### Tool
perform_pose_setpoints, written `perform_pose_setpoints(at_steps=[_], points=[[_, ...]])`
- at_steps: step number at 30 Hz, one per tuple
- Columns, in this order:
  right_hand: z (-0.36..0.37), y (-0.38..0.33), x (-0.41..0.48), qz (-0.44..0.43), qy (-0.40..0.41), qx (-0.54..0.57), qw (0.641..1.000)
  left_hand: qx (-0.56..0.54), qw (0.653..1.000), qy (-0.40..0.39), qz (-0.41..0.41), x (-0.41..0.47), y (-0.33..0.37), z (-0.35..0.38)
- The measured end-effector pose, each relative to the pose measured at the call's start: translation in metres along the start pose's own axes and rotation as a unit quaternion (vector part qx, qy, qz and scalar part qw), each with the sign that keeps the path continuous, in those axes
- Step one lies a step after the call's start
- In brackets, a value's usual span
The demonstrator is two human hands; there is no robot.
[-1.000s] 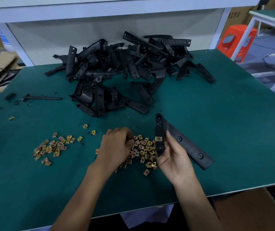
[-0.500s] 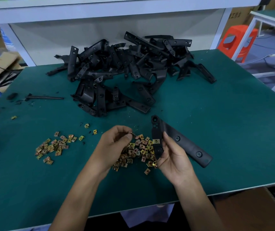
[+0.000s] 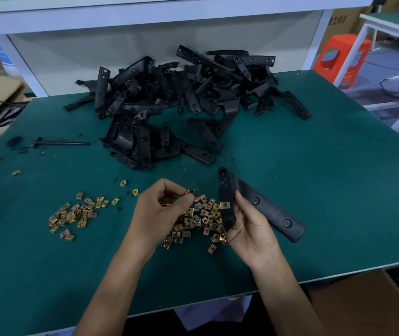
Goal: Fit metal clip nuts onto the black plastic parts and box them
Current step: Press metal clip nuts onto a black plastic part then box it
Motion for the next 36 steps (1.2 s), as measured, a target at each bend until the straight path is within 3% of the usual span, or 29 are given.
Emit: perform_pose_setpoints(at_steps=[5,16,23,30,36], points=[[-0.001,0.002,0.001,0.008,-0.007,0.010,1.000,-0.068,0.997,-0.010,-0.043,0.001,-0.004,-0.001],[-0.001,0.001,-0.001,0.007,-0.001,0.010,1.000,-0.006,1.000,0.014,-0.021,0.002,-0.007,-0.002],[-0.002,0.003,0.001,0.011,-0.011,-0.006,1.000,-0.196,0.977,0.001,-0.080,-0.004,0.002,0.012],[0.001,0.004,-0.001,0.017,-0.013,-0.029,0.999,-0.160,0.985,-0.042,-0.053,-0.013,0.010,0.030],[0.003,0.006,-0.002,0.028,0.002,-0.028,0.999,-0.238,0.969,-0.020,-0.064,-0.011,0.014,0.036]])
Point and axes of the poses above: each hand's wrist, its own x-axis towards the middle knuckle, its own z-axis out of the palm, y = z × x, the point moved 4 cm from there along x, towards the middle knuckle, and after that the axes turned 1 degree about -x, right-handed, at the moved point
